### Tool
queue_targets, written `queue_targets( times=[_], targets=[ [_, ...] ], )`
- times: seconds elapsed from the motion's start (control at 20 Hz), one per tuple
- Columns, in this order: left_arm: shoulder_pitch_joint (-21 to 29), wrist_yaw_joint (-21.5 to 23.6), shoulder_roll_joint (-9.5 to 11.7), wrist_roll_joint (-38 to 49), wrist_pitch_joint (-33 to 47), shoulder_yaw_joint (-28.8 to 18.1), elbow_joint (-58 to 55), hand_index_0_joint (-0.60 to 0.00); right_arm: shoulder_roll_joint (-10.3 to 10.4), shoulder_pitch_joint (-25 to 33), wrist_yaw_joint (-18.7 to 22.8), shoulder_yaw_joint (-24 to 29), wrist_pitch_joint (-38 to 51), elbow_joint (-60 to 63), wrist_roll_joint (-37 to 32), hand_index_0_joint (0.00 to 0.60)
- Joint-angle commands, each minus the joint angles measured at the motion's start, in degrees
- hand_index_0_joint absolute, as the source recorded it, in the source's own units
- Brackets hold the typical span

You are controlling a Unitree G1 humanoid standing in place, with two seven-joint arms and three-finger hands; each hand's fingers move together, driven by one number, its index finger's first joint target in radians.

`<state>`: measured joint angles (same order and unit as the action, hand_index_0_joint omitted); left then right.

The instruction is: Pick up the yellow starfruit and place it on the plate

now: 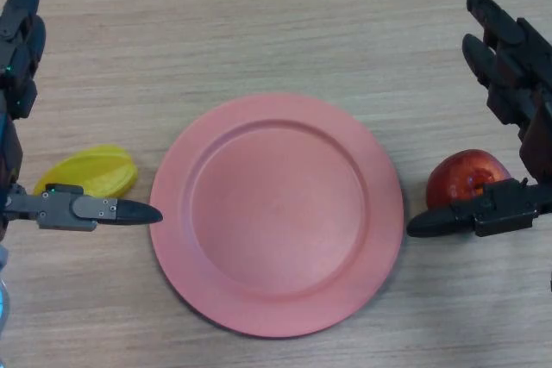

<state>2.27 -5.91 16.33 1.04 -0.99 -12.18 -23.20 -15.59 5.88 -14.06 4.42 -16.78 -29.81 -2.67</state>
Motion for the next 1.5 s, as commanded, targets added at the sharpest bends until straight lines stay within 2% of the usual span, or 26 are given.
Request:
queue_targets(
  times=[0.05, 0.5, 0.7, 0.8, 1.1, 1.3, 1.5],
  targets=[
    [1.03, 0.88, 1.79, 0.45, 4.91, -3.56, -3.45, 0.0, -0.99, 1.63, 1.51, 2.96, 5.32, -3.29, -2.83, 0.0],
    [1.14, 0.59, 1.74, -1.0, 4.53, -3.34, -4.32, 0.0, -0.6, 2.15, 2.54, 1.85, 4.55, -2.74, -2.75, 0.0],
    [0.22, -3.02, 2.91, -0.77, 2.04, -6.14, -3.2, 0.0, -0.56, 2.4, 2.74, 1.96, 5.82, -1.42, -2.65, 0.0],
    [0.06, -4.73, 3.86, -4.68, 3.88, -6.86, 0.67, 0.0, -0.68, 2.15, 2.4, 1.99, 6.12, -1.42, -2.31, 0.0],
    [4.34, 0.31, 6.66, -14.32, 9.19, -4.56, 13.49, 0.0, -0.58, 1.22, 2.35, 2.61, 5.34, -1.87, -3.19, 0.0],
    [7.38, 0.54, 8.15, -20.49, 10.52, -1.99, 20.27, 0.0, -0.8, 0.27, 1.11, 3.65, 4.7, -3.29, -5.04, 0.0],
    [9.38, 1.13, 9.12, -27.13, 12.19, 0.35, 26.36, 0.0, -1.16, -0.47, 1.73, 5.29, 5.19, -3.83, -5.45, 0.0]
  ],
)
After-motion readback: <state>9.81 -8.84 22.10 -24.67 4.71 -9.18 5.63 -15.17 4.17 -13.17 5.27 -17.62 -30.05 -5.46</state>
